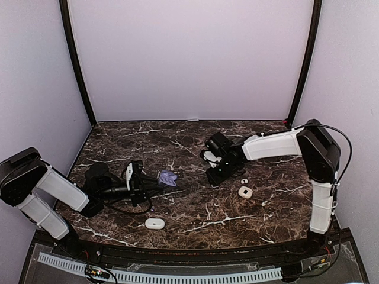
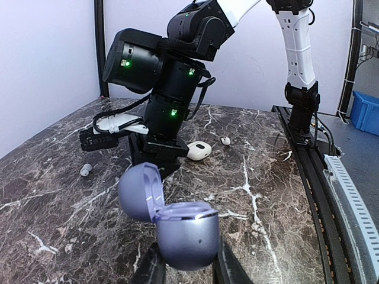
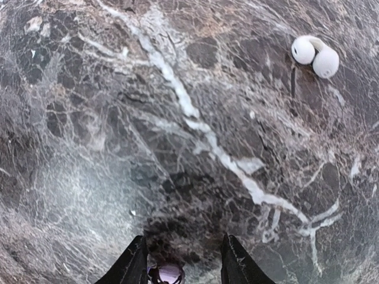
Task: Insert the wireless bluetooth earbuds into the charging case
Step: Adjust the right earbud at the center of the board.
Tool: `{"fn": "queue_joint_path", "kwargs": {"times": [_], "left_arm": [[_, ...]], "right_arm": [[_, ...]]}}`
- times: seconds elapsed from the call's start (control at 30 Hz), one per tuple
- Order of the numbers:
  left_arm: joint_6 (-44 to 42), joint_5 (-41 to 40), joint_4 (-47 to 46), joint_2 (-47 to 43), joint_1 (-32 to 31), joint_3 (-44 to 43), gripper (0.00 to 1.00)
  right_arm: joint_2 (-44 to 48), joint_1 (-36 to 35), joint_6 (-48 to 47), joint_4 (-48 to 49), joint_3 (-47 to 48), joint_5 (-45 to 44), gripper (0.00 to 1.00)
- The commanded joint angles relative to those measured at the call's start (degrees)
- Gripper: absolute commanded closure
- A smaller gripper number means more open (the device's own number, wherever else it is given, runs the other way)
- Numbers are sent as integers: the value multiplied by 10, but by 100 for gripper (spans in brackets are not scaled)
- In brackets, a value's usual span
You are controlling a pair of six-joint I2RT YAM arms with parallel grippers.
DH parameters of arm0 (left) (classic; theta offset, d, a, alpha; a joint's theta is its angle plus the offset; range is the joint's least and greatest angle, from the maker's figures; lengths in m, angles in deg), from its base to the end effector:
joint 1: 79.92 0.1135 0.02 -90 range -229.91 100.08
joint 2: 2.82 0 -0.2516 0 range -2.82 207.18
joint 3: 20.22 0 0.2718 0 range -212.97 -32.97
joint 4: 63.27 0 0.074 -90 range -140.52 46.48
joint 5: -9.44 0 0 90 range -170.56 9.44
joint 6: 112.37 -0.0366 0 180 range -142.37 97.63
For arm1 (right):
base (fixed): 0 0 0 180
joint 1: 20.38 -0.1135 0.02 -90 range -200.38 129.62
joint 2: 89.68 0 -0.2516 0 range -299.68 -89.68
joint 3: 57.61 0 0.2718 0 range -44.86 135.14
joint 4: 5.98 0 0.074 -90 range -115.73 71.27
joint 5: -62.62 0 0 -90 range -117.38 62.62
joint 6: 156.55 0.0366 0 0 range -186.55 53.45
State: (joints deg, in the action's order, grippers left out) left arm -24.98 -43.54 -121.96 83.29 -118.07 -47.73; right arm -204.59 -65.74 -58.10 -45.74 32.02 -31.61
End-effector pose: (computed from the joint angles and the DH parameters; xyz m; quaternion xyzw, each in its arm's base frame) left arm 0.1812 -0.1704 0.1327 0.4439 0.5498 -0.4184 0.5706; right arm 0.2959 0.2958 0.1254 -0.3013 0.9281 0.0656 0.2089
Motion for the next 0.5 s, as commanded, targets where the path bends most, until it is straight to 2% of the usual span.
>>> {"fn": "queue_joint_path", "kwargs": {"times": [0.0,0.47], "left_arm": [[-6,2,-3,-17,-2,1,78],[-6,4,-4,-15,-2,1,78]], "right_arm": [[35,10,1,14,-24,-7,58],[80,35,1,22,-68,-15,59]]}}
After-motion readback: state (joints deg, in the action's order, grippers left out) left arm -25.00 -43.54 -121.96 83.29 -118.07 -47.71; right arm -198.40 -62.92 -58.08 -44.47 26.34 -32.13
